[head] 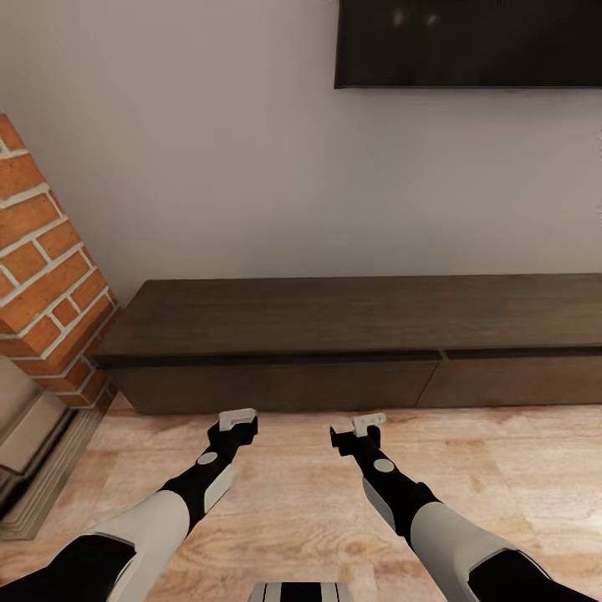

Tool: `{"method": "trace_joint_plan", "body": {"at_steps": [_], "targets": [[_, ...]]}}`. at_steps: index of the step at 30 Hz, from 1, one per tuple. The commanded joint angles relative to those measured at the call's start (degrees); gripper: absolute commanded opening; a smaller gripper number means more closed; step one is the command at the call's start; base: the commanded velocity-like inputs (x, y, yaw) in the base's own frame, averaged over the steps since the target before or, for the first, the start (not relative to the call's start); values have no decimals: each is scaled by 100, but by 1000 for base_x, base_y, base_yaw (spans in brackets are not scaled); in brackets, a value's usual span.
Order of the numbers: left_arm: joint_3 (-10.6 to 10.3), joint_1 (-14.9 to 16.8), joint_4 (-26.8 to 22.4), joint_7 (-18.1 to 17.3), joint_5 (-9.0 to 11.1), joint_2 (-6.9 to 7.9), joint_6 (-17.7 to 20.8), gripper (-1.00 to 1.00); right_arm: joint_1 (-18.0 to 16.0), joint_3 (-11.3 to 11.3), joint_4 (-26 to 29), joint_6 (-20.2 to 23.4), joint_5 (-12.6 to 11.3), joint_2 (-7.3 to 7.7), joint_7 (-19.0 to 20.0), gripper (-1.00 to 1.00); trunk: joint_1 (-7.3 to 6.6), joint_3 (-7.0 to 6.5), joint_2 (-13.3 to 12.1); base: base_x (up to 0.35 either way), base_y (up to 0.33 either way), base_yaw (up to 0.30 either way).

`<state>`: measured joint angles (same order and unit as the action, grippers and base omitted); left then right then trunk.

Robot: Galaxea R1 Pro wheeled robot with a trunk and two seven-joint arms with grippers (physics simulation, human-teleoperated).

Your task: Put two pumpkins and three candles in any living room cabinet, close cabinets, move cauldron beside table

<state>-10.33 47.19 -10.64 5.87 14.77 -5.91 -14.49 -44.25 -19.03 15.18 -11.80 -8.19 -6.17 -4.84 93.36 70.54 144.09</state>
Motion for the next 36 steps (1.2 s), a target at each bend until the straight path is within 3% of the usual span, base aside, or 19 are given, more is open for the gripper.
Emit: {"method": "trace_joint_plan", "body": {"at_steps": [1,5,9,17,22,26,36], "targets": [[-22,2,16,30,245,10,-19,100,-4,-54,-6,-19,-65,2,-21,100,-1,-5,2,0,0,0],[-1,1,67,29,672,18,-19,100,-4,-56,-16,-11,-68,-2,-12,100,-1,-41,2,0,0,0],[2,1,105,28,827,15,-23,100,-4,-64,-54,-15,-69,-6,11,100,-1,-76,2,0,0,0],[37,-39,115,53,871,43,-27,100,-4,-58,-59,-24,-77,-7,340,100,-1,-148,2,0,0,0],[67,-42,192,43,881,109,-28,100,-4,-38,-54,-26,-84,-2,395,100,-1,-193,2,0,0,0],[209,-43,267,48,909,187,-28,100,-2,-32,-51,-24,-86,-1,434,100,-1,-228,2,0,0,0],[258,-43,363,70,919,207,-28,100,58,-39,-59,-24,-87,-7,452,100,-1,-318,2,0,0,0]]}}
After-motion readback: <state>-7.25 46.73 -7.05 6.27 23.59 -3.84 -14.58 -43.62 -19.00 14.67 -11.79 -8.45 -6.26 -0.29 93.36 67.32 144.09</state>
